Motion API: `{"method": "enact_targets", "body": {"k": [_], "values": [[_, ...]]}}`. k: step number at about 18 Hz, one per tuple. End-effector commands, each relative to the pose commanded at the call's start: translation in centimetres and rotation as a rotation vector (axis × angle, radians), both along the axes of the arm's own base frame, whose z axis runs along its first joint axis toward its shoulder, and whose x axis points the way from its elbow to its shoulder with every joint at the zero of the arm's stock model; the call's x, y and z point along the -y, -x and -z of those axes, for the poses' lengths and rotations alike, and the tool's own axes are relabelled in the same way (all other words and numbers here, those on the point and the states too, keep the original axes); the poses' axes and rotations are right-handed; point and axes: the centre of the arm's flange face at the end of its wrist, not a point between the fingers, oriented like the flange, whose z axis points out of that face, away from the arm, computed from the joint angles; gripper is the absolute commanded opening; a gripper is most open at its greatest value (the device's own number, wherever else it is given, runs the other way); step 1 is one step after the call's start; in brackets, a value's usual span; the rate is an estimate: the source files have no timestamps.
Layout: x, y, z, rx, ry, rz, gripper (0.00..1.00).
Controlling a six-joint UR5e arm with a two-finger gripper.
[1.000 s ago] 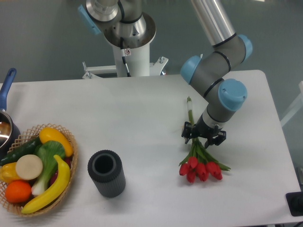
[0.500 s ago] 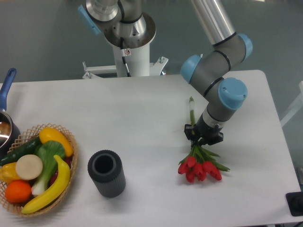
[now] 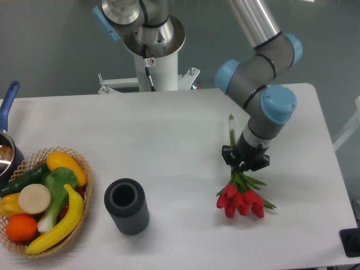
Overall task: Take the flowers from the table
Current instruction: 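Lift the grasped tulip bundle up off the table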
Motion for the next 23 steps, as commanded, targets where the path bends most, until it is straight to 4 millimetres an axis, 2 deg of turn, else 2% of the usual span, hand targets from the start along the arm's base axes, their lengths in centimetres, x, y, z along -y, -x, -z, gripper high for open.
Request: {"method": "enact_targets", "body": {"k": [3, 4, 9, 11, 15, 20, 23], "values": [[0.3, -1.3, -4.5, -0.063, -0.047, 0.004, 0.18], [0.3, -1.6, -5.8, -0.067, -0.088, 0.006, 0.18], [-0.7, -3.6, -15.0, -0.121, -0.332, 0.050, 0.18], [-1.3, -4.3, -17.9, -0.130, -0.420, 0.078, 0.18], [-2.5, -4.9, -21.1, -0.144, -0.574, 0.136, 0.18], [-3.1, -5.5, -22.0, -0.076, -0.766, 0.206, 0.18], [-2.7, -5.2, -22.1, -0.058, -0.811, 0.210, 0.18]]}}
